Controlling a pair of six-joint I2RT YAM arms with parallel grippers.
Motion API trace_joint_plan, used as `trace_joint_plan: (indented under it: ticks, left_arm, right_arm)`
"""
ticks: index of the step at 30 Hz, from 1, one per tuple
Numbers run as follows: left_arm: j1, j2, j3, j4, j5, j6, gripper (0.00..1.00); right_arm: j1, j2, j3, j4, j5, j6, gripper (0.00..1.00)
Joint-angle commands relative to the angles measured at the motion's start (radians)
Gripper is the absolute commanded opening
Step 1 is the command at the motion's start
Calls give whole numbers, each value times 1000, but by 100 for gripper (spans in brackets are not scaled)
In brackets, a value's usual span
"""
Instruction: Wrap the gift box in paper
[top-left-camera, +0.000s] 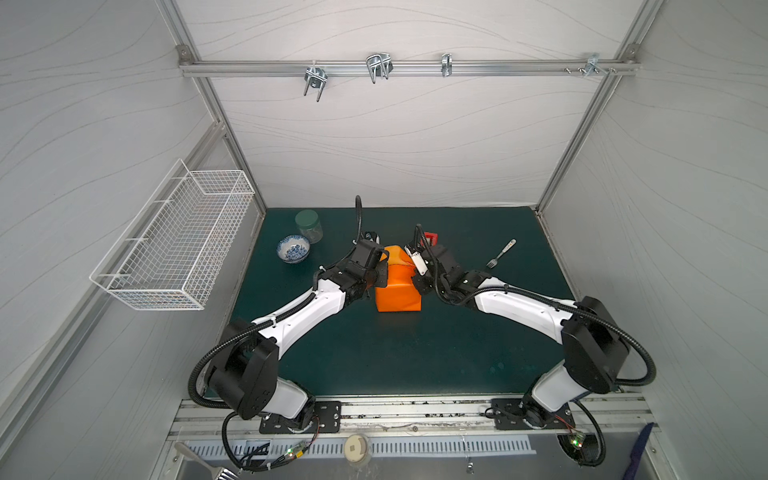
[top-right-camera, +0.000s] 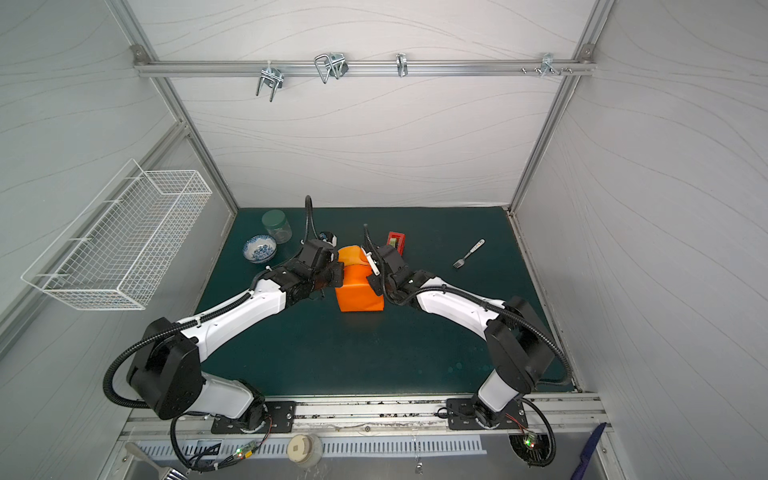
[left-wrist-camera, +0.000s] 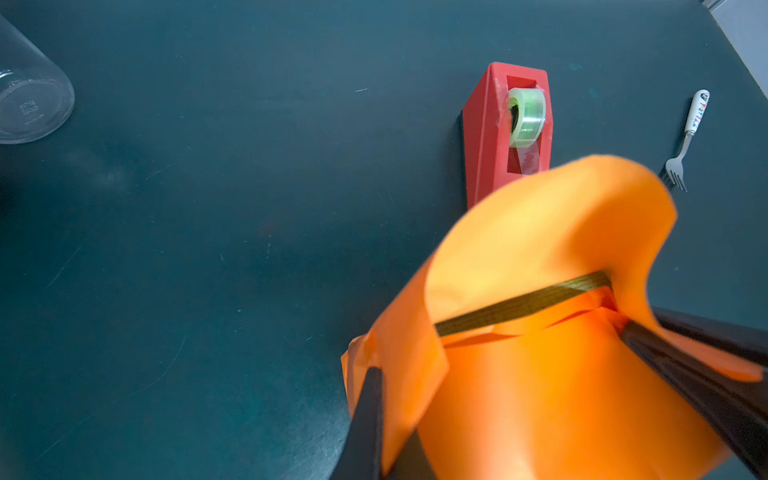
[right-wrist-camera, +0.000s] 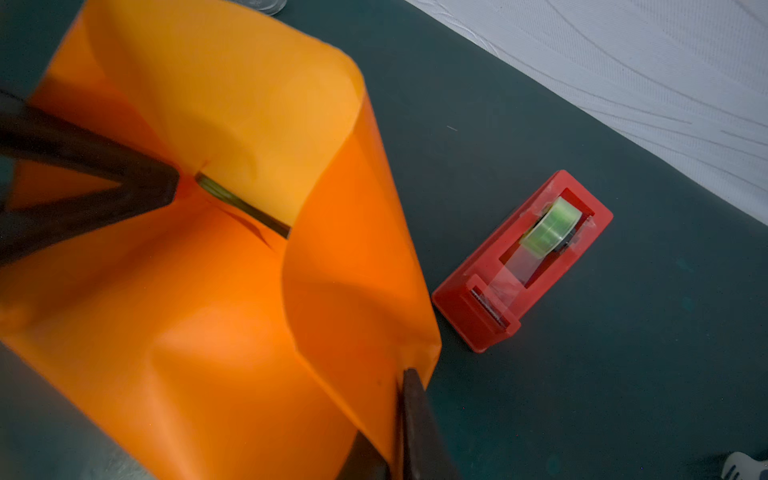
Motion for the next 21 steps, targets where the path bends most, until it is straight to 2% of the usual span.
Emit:
trace_joint_plan:
  ticks: [1, 3, 15, 18, 21]
  left_arm:
    - [-3, -19, -11, 20, 5, -2, 0]
    - [-3, -24, -15, 26, 6, -12, 3]
    - [-3, -111, -84, 134, 126, -111, 58]
    - [-3, -78, -84, 145, 162, -110, 65]
    - [-2, -27, -66, 132, 161, -106, 66]
  right_arm:
    - [6, 7, 11, -11, 50, -37, 13]
    - [6, 0, 5, -9, 38, -27, 13]
    - [6, -8, -17, 8, 2, 11, 9]
    - [6, -8, -17, 9, -3, 13, 8]
    - [4, -12, -16, 13, -10, 15, 8]
